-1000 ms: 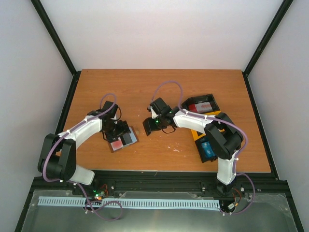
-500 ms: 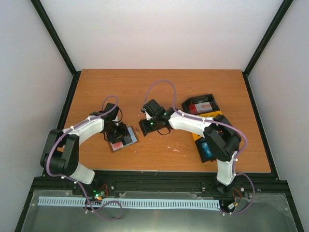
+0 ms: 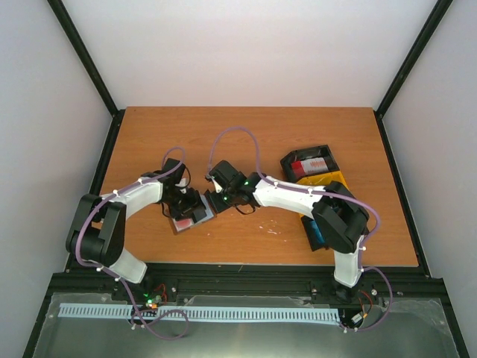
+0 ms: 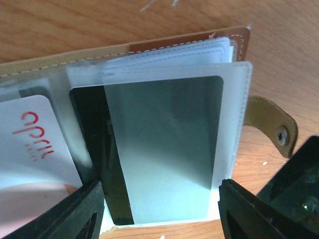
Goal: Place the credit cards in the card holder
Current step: Insert the credit card into the card holder.
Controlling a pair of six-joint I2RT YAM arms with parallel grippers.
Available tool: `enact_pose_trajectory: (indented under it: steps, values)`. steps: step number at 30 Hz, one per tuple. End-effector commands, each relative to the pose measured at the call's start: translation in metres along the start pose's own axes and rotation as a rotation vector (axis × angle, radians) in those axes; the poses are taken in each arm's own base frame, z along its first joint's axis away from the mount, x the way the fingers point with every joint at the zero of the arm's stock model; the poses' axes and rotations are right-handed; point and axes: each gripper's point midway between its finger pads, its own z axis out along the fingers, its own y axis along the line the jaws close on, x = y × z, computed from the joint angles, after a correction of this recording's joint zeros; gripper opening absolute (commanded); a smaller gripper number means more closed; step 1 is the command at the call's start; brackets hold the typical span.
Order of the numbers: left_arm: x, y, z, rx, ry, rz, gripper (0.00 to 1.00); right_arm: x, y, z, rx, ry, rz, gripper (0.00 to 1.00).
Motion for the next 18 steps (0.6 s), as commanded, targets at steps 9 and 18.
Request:
enact_pose_trajectory:
  steps: [9,18]
  values:
    - [-0.008,-0.029,-0.013,0.121,-0.049,0.078,0.64,-0.019,-0.001,-0.012,0.062,-0.077,-0.023,0.03]
    - [-0.009,-0.025,-0.014,0.107,-0.066,0.066,0.59,-0.006,0.000,-0.001,0.039,-0.017,-0.030,0.03]
